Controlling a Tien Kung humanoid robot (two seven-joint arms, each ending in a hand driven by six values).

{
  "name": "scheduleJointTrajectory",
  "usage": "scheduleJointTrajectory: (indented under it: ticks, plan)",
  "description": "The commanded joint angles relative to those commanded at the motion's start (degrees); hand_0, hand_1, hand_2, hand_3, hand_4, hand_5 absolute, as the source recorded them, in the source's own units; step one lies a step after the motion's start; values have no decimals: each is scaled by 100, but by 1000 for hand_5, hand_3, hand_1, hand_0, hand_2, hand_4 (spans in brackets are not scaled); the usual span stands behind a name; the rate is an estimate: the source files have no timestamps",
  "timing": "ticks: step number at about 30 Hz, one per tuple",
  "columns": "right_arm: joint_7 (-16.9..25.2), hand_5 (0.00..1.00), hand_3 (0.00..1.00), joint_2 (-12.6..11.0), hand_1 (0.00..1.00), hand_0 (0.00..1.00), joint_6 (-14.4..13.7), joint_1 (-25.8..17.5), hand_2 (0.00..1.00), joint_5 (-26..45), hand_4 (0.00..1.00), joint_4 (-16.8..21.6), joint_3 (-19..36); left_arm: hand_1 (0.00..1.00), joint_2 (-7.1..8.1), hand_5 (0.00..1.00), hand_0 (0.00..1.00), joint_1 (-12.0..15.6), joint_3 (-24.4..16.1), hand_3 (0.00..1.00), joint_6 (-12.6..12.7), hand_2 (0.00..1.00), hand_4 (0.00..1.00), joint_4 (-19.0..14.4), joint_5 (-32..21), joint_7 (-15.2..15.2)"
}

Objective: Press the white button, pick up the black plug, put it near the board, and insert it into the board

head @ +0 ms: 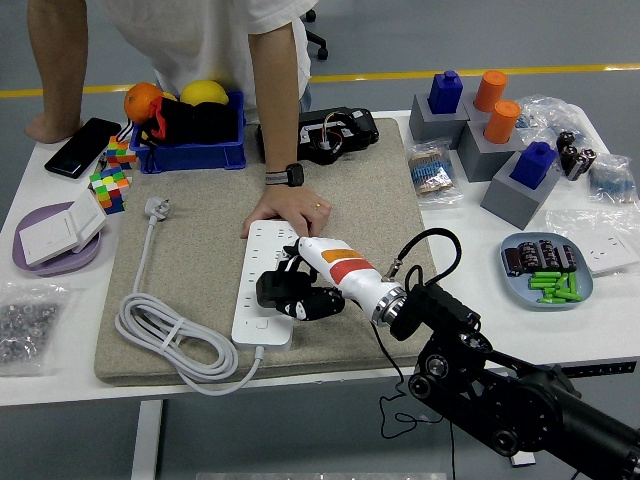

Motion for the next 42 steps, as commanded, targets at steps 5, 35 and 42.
scheduleJointTrajectory:
  ticks: [5,35,42]
  plan:
    - [-36,2,461,-15,431,343,8,-3,417,-102,792,-47,3,638,0,98,649,10,-5,677,0,632,518,0,-1,0]
    - [-14,2,465,-127,432,339,14,-74,417,-20,797,239,-32,640,-7,99,649,7,-6,678,-3,632,520,0,32,0]
    - [-9,2,465,-155,430,337,9,-93,416,-17,799,276,-44,639,-5,99,649,10,-4,678,0,632,519,0,13,-4]
